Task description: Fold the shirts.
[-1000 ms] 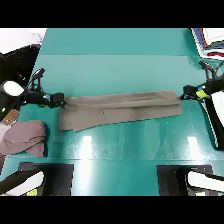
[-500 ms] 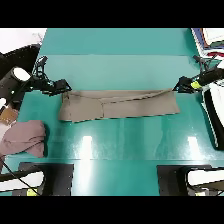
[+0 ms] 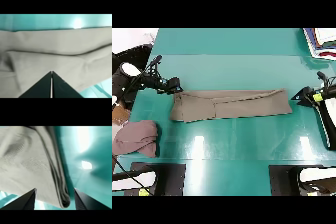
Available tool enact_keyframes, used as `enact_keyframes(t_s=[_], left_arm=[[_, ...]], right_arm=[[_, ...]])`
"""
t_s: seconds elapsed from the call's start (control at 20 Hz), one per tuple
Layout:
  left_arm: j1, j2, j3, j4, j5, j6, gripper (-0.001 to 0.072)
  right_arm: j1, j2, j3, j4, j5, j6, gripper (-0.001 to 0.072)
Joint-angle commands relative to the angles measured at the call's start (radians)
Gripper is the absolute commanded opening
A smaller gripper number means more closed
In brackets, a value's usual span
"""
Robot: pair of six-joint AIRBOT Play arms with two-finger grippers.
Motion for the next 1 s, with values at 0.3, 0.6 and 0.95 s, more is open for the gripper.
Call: enact_keyframes(t_s=[0.3, 0.6, 0.95], left_arm=[[-0.257, -0.014, 0.002, -0.048, 0.225, -0.072, 0.0027], [-0.441, -0.195, 0.133, -0.051, 0.256, -0.08, 0.0026], [-0.575, -0.442, 0.369, -0.051, 0.185, -0.097, 0.0026]], right_arm=[[0.126, -0.091, -0.042, 0.122, -0.072, -0.041, 0.0142], [0.19, 0.093, 0.106, 0.122, -0.014, -0.018, 0.0011], [0.42, 0.256, 0.37, 0.123, 0.003, 0.103, 0.0012]])
